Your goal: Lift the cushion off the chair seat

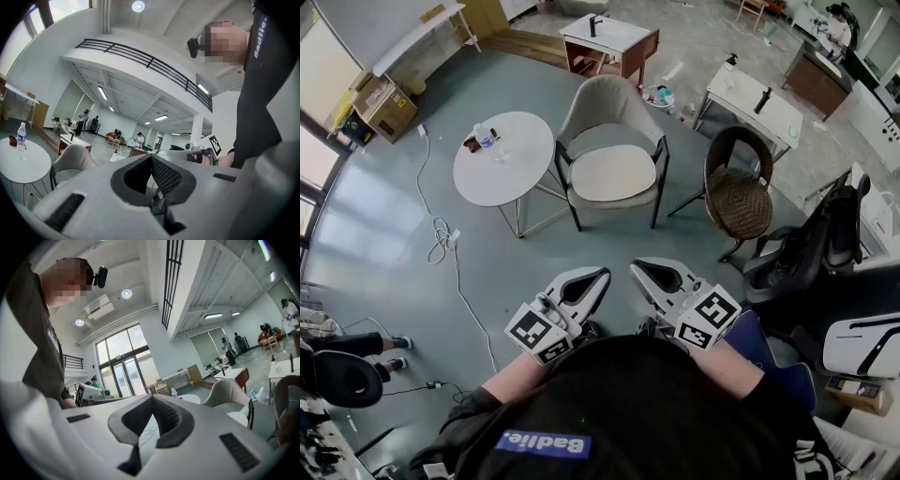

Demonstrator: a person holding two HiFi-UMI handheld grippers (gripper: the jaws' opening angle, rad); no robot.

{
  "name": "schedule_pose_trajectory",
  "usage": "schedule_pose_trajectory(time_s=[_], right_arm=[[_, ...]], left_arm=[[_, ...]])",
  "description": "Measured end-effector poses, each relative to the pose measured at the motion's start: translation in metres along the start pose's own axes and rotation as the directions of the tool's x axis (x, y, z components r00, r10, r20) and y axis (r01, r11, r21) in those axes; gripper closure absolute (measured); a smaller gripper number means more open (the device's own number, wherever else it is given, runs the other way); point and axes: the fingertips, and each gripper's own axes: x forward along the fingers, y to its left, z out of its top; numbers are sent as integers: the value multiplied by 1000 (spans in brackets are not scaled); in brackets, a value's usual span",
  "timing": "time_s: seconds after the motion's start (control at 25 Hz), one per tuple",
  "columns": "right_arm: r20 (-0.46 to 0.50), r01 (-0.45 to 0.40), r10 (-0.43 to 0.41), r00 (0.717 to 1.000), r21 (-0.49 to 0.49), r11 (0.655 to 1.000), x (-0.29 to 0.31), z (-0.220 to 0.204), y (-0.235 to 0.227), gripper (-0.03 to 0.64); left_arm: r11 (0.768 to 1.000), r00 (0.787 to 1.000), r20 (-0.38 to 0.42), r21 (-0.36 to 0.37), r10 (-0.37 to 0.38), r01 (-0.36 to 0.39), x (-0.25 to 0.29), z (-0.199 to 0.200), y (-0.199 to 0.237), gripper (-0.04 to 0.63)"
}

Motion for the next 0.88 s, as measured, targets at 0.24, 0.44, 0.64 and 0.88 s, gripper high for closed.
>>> schedule_pose_trajectory(time_s=[0.24,0.44,0.64,0.88], right_arm=[[-9,-13,13,1000,16,1000,-3,-6,6,589],[-13,-27,27,1000,15,1000,-6,-5,5,589],[-9,-47,47,999,13,999,-12,-2,2,589],[0,-83,83,997,23,996,-30,0,-12,589]], left_arm=[[1000,1000,-3,3,6,-6,-3,-1,-4,583],[1000,1000,-6,9,17,-17,-2,0,-8,583],[999,1000,-9,22,26,-25,6,0,-15,583],[997,998,-4,46,68,-68,23,-2,-23,583]])
